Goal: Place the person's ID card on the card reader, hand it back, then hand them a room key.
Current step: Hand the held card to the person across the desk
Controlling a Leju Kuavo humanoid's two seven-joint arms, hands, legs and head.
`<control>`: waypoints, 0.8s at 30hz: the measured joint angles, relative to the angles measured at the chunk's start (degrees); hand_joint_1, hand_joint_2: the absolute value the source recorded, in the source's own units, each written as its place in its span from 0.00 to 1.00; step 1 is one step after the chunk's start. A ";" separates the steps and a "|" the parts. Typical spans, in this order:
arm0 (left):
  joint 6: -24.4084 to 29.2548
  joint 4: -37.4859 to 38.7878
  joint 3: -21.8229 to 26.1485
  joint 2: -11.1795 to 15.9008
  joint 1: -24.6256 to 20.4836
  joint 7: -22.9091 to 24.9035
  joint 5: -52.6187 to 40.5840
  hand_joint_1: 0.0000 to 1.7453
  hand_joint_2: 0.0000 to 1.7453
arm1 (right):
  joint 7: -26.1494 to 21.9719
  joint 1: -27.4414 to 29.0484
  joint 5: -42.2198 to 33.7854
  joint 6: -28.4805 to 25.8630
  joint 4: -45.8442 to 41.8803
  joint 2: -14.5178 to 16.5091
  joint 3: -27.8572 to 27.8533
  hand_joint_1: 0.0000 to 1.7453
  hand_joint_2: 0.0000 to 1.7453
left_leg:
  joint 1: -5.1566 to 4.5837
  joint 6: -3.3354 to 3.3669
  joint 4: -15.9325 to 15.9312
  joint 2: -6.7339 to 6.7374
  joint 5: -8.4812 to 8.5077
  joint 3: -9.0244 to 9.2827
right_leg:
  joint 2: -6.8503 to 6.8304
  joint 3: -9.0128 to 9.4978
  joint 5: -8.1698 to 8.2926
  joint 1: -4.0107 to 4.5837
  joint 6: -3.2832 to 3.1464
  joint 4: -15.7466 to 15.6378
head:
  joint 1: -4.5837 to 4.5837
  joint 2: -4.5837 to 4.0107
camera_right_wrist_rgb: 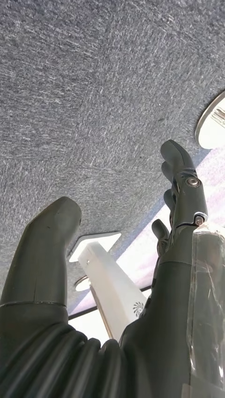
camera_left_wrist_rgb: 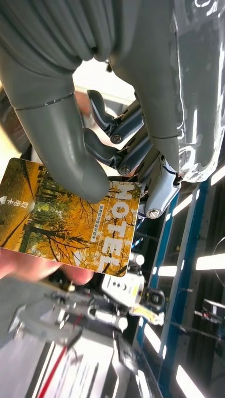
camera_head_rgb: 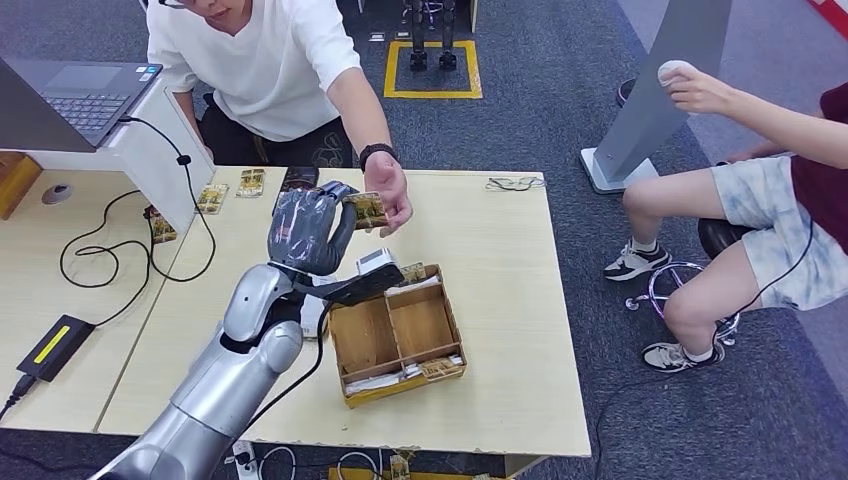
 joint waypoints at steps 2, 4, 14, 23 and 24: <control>-0.07 2.35 0.16 -0.04 -2.59 1.82 -0.90 1.00 1.00 | 0.27 -0.12 0.00 0.01 0.31 -0.15 0.48 0.00 1.00 | 0.00 0.00 0.00 0.00 0.01 0.00 | 0.00 0.00 0.01 0.00 0.00 0.00 | 0.00 0.00; -0.02 6.33 0.65 -0.20 -6.45 3.83 -1.73 1.00 1.00 | 0.53 -0.36 0.00 0.01 0.65 -0.26 1.18 0.00 1.00 | 0.00 -0.01 0.00 0.00 0.04 0.00 | 0.01 0.00 0.02 0.00 0.00 0.01 | 0.00 0.00; 1.83 17.11 2.98 -2.00 -13.12 4.77 -0.96 1.00 1.00 | 1.18 -0.85 -0.01 0.00 1.38 -0.40 2.13 0.00 1.00 | 0.00 -0.01 0.01 0.00 0.04 -0.01 | 0.01 0.00 0.02 0.00 -0.01 0.01 | 0.01 0.00; 2.28 21.92 3.30 -3.40 -13.29 4.17 0.28 0.00 1.00 | 1.49 -0.88 -0.01 0.00 1.51 -0.44 2.65 0.00 1.00 | 0.00 -0.01 0.01 0.00 0.04 -0.01 | 0.01 -0.01 0.02 0.00 -0.01 0.01 | -0.01 0.00; 2.42 22.07 3.30 -3.42 -13.27 3.97 0.44 0.00 1.00 | 1.51 -0.88 -0.02 0.00 1.51 -0.44 2.65 0.00 1.00 | 0.00 -0.01 0.01 0.00 0.04 -0.02 | 0.01 -0.01 0.02 0.00 -0.01 0.01 | 0.00 0.00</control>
